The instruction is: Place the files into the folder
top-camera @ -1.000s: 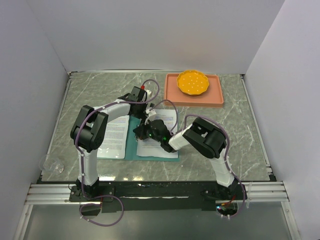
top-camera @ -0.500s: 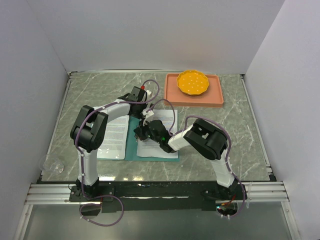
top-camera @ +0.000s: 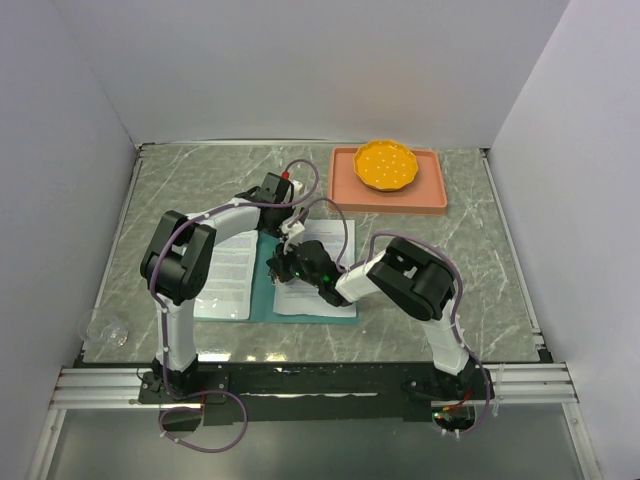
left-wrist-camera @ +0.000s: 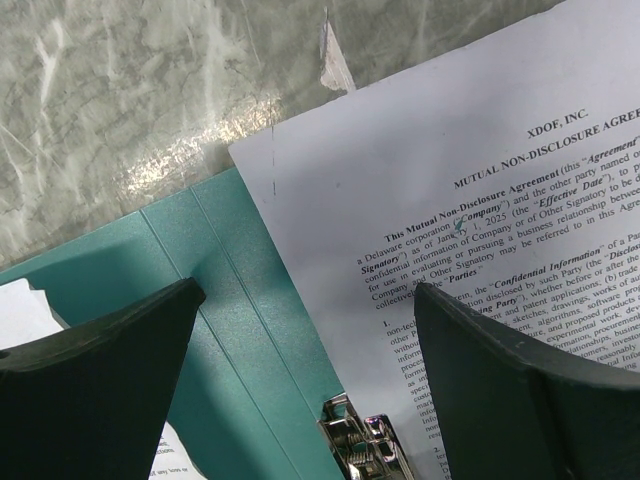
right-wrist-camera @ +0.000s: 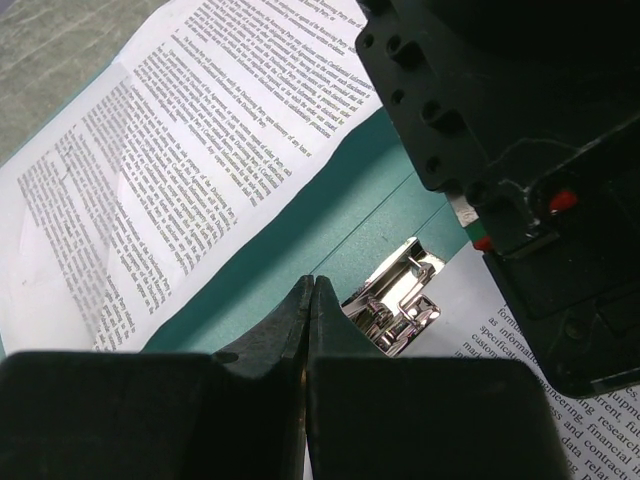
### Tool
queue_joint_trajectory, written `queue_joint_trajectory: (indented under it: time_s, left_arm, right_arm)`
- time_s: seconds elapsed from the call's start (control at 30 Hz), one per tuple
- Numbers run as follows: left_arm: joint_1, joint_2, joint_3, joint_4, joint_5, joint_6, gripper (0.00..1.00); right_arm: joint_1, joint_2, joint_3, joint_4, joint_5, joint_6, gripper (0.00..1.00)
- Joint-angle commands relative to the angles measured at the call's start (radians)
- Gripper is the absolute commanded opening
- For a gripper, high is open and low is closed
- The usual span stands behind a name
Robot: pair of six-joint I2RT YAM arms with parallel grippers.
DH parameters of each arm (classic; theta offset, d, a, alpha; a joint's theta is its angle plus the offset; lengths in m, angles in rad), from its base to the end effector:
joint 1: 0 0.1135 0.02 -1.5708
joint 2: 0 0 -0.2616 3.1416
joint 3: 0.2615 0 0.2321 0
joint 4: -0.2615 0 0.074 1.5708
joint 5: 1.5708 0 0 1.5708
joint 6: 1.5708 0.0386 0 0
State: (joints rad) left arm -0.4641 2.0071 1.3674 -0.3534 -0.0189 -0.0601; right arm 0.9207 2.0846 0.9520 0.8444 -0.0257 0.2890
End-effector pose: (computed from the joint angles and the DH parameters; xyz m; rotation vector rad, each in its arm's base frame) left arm 0.3649 -0.1819 0.1706 0.5092 2.5225 -0.1747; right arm 0.2449 0.3238 0.1318 -0.6233 1.8472 0.8482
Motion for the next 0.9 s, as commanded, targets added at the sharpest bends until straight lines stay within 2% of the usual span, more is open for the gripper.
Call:
queue_joint_trajectory:
  time_s: [0.0,0.87]
  left_arm:
    - [0.016,0.038,-0.013,-0.053,-0.003,0.019,0.96]
    - [0.024,0.044,-0.047,-0.05,0.011,0.022,0.96]
  right_arm:
    - [0.076,0.029,-0.042,-0.271,-0.112,-0.021,0.0]
    - [0.116,0.009,-0.029,-0.37,-0.097,-0.133,0.0]
